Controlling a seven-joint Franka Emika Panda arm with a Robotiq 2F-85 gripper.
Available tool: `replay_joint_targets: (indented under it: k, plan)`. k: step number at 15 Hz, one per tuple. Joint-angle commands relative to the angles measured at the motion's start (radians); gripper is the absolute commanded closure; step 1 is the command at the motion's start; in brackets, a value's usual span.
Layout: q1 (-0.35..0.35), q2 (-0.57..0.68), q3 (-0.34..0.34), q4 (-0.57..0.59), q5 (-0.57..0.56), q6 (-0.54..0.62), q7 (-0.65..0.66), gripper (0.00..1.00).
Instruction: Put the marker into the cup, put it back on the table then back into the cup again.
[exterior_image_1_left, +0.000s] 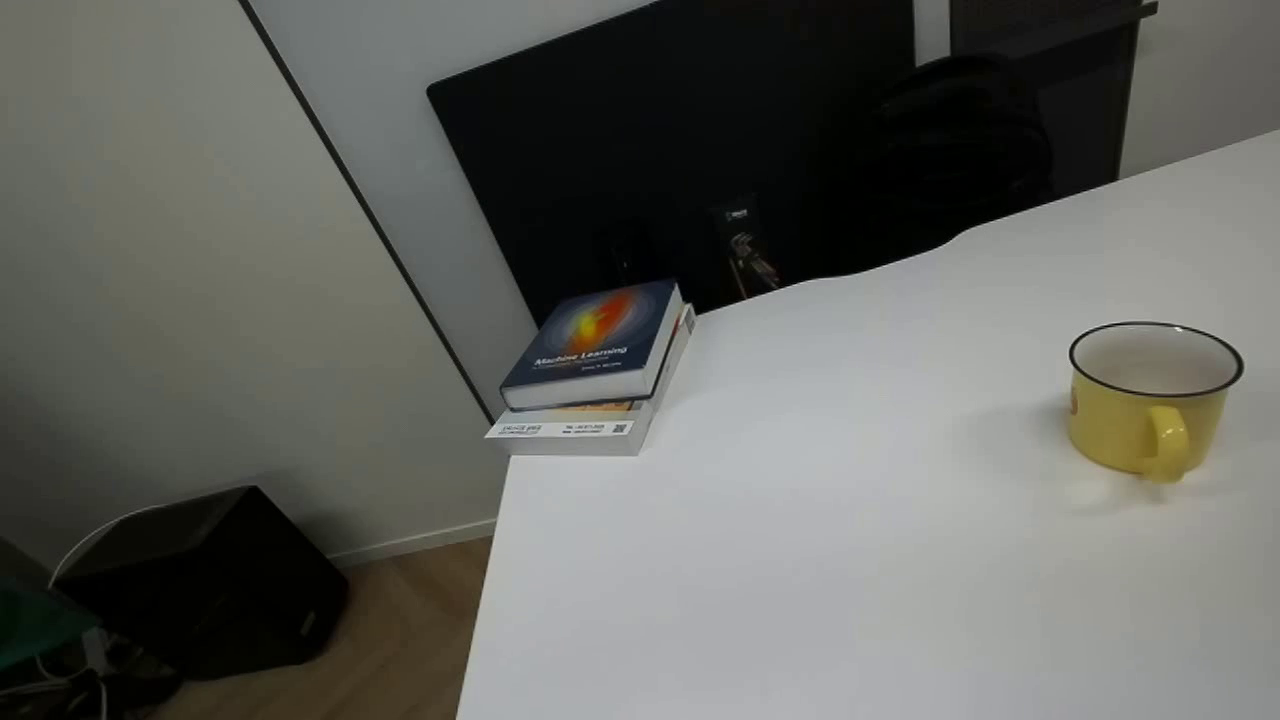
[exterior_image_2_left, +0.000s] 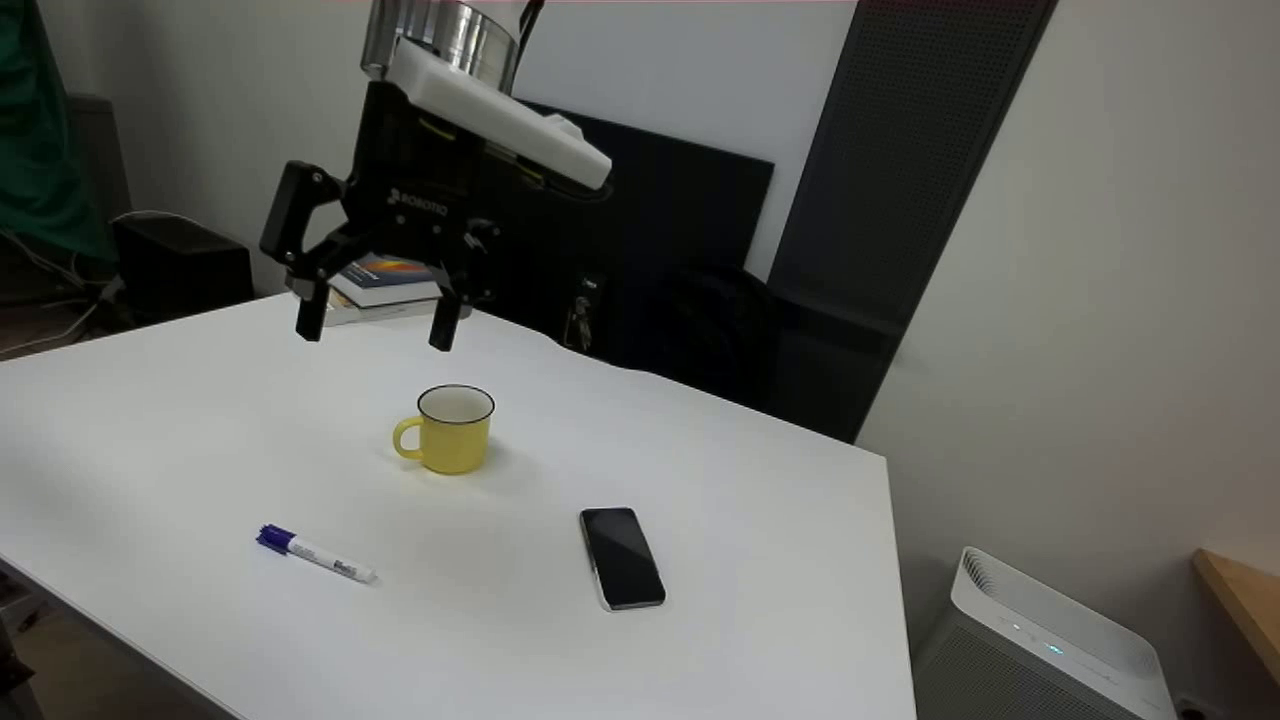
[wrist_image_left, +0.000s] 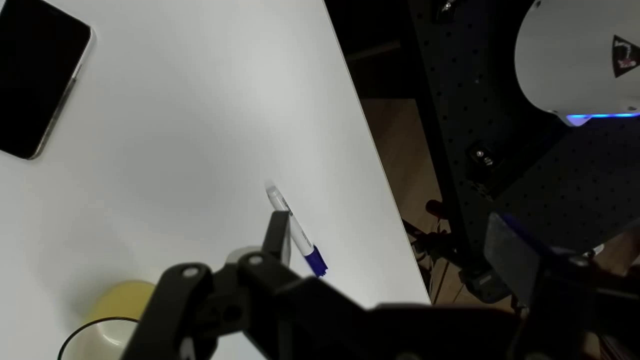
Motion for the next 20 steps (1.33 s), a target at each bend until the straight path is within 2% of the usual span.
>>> replay_joint_targets:
  k: [1, 7, 8, 10, 16, 20]
  plan:
    - [-0.015, 0.001, 0.015, 0.001, 0.004, -0.002, -0.007, 0.00]
    - [-0.016, 0.001, 0.016, 0.000, 0.004, -0.002, -0.013, 0.00]
    - [-0.009, 0.002, 0.015, -0.005, -0.002, -0.001, -0.050, 0.00]
    - [-0.009, 0.021, 0.038, -0.028, -0.082, 0.033, -0.071, 0.00]
    - [-0.023, 0.109, 0.071, -0.118, -0.305, 0.305, -0.078, 0.00]
    - [-0.039, 0.175, 0.052, -0.111, -0.270, 0.471, -0.111, 0.00]
